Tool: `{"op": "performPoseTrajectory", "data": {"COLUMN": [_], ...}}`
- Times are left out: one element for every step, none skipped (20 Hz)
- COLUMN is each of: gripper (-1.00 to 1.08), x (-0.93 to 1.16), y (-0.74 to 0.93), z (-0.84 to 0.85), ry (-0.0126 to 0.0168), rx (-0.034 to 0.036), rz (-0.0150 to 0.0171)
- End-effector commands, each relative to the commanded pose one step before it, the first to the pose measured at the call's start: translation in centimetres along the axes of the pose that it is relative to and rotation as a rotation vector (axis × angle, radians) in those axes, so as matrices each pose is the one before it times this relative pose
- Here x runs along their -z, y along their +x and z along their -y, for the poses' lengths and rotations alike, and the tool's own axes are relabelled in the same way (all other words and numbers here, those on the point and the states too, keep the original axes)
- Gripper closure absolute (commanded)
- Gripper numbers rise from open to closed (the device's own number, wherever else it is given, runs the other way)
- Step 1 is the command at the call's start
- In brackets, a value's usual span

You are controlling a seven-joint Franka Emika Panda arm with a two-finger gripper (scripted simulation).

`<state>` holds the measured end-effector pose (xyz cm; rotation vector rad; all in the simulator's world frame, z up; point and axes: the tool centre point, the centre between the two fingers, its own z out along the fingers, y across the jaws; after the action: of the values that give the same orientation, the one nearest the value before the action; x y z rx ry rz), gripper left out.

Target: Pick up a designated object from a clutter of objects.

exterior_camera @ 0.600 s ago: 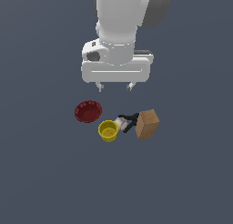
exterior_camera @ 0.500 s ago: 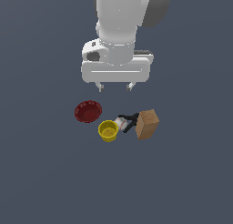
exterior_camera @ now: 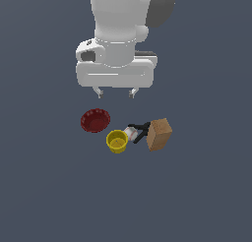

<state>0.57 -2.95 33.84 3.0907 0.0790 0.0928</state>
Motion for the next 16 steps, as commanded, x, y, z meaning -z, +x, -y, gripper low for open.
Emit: {"op": "performPoseTrajectory", "data": {"gripper": [-0.92,-0.92,-0.92,-0.92,-0.92,-0.92,-0.92,-0.92,-0.92,-0.92,-0.92,-0.92,-0.92,-0.92,-0.92,-0.92], "x": [-0.014,-0.157,-0.211,-0.275,-0.336,-0.4,-0.465,-0.537,-0.607,-0.674,-0.743,-0.814,-0.887,-0.96,-0.956,-0.889], "y": [0.018,0.042,0.066,0.092,0.113,0.132,0.144,0.152,0.157,0.162,0.163,0.158,0.146,0.13,0.101,0.068], "z": [0.038,0.219,0.278,0.352,0.421,0.5,0.588,0.686,0.782,0.867,0.953,1.047,1.142,1.237,1.232,1.143], "ry": [-0.00028,0.00055,0.00054,0.00064,0.00073,0.0009,0.00114,0.00144,0.00176,0.00205,0.00236,0.00276,0.0032,0.00368,0.00388,0.0038], "rx": [0.00145,0.00184,0.00245,0.00324,0.00388,0.00464,0.00541,0.00618,0.00694,0.00767,0.00838,0.00913,0.00984,0.01054,0.01038,0.00952], "rz": [-0.00035,0.00104,0.00093,0.001,0.00107,0.00123,0.00151,0.0019,0.00225,0.00246,0.00266,0.00296,0.00328,0.00359,0.00363,0.00343]}}
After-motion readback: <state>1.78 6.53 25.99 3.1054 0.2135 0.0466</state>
